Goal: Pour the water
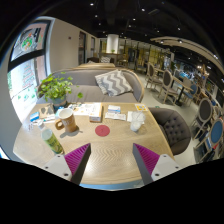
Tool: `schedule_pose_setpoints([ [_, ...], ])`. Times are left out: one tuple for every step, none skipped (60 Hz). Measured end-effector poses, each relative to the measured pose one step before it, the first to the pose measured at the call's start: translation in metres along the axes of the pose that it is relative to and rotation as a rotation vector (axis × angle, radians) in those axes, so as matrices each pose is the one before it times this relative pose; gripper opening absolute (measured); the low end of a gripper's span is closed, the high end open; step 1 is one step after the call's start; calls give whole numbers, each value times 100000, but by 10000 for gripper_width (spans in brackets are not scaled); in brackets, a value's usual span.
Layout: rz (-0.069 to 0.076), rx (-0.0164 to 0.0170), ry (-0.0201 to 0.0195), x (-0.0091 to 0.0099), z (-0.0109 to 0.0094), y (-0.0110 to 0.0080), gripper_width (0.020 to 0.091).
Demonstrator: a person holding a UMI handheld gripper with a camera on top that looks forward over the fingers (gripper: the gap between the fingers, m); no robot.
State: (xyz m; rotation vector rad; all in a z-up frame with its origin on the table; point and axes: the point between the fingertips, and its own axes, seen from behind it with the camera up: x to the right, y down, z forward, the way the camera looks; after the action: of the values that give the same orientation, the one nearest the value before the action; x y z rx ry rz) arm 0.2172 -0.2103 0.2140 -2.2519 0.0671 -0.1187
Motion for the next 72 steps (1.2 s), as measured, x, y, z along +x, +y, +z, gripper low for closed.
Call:
schedule_pose_setpoints([
  [-201, -331, 296, -37, -28, -242, 855],
  [-238, -129, 362, 48, -13, 81, 855],
  [-261, -82, 514, 61, -15, 90, 856],
  [-267, -45, 556, 51, 10, 102, 857],
  [-259, 5, 491, 15, -5, 122, 855],
  [-279, 73, 401, -6, -18, 143, 854],
  [-212, 99, 278, -35, -19, 161, 855],
  [-71, 141, 27, 18, 11, 343, 857],
  [-106, -115, 231, -61, -32, 311, 853],
  [10, -203, 192, -69, 13, 304, 853],
  [50, -191, 138, -64, -15, 316, 854],
  [83, -124, 65, -79, -71, 300, 853],
  [119, -50, 28, -103, -79, 297, 854],
  [62, -57, -13, -104, -109, 330, 855],
  [73, -186, 17, -120, -109, 365, 855],
  [58, -300, 102, -133, -74, 378, 855],
  [66, -270, 59, -71, -293, 546, 854],
  [-36, -231, 53, -138, -143, 379, 854],
  [-85, -108, -9, -149, -141, 335, 854],
  [-135, 39, -2, -156, -181, 319, 854],
  [-231, 114, 124, -190, -36, 155, 855],
  [-132, 261, 148, -131, -336, 443, 857],
  [-244, 156, 176, -185, -182, 325, 855],
  [-336, 34, 171, -205, -216, 342, 856],
  [-388, -42, 146, -212, -218, 327, 855],
  [-281, -32, 147, -262, -215, 343, 854],
  [-231, -32, 196, -351, -38, 176, 854],
  [-41, 98, 80, -310, -360, 481, 856],
  [-95, 34, -53, -403, -188, 325, 856],
  [-97, -75, -228, -502, -201, 313, 854],
  [-120, -123, -160, -543, -176, 316, 854],
  [-105, -132, 36, -529, -154, 304, 853],
  [-101, -183, 101, -546, -138, 317, 854],
  [-13, -192, 100, -625, -154, 290, 853],
  [111, -133, -22, -690, -175, 241, 855],
  [282, -55, -203, -785, -116, 213, 855],
  [385, 126, -473, -866, -104, 145, 856],
  [467, 390, -711, -962, -64, 51, 854],
  [522, 549, -804, -1007, 3, 21, 855],
  [564, 623, -818, -975, 50, 11, 854],
  [573, 556, -800, -991, 104, 7, 856],
  [553, 463, -825, -1023, 180, 16, 857],
  [570, 361, -862, -1041, 253, 29, 858],
  [628, 266, -1034, -1081, 266, -29, 859],
  [668, 194, -1025, -1035, 317, -31, 858],
  [717, 90, -885, -968, 394, -19, 859],
  [703, 60, -650, -937, 429, -53, 860],
  [667, 238, -502, -877, 492, -134, 858],
  [609, 500, -513, -833, 494, -187, 861],
  [470, 653, -601, -800, 515, -253, 858],
  [235, 653, -753, -800, 549, -236, 858],
  [63, 737, -816, -776, 623, -257, 860],
  [-61, 795, -816, -736, 630, -287, 860],
  [-72, 913, -657, -668, 656, -293, 860],
  [-25, 1043, -495, -585, 727, -356, 861],
  [-1, 1196, -406, -496, 666, -305, 863],
  [-66, 1234, -421, -441, 737, -295, 862],
  [-137, 857, -332, -478, 735, -342, 858],
  [4, 854, -292, -364, 766, -207, 858],
  [68, 814, -224, -326, 745, -197, 858],
  [44, 959, -115, -265, 790, -213, 858],
  [48, 931, 161, -150, 799, -217, 852],
  [75, 827, 248, 34, 787, -212, 852],
  [206, 562, 493, -54, 755, -114, 852],
  [402, 454, 478, -58, 739, -88, 853],
  [395, 394, 422, -32, 667, -48, 851],
  [507, 370, 266, -62, 684, -37, 847],
  [548, 278, 166, -63, 659, -36, 842],
  [582, 290, 122, -44, 611, -60, 834],
  [615, 351, 48, -41, 562, -34, 825],
  [548, 615, -64, 146, 760, 70, 816],
  [274, 378, 103, -56, 334, -64, 795],
])
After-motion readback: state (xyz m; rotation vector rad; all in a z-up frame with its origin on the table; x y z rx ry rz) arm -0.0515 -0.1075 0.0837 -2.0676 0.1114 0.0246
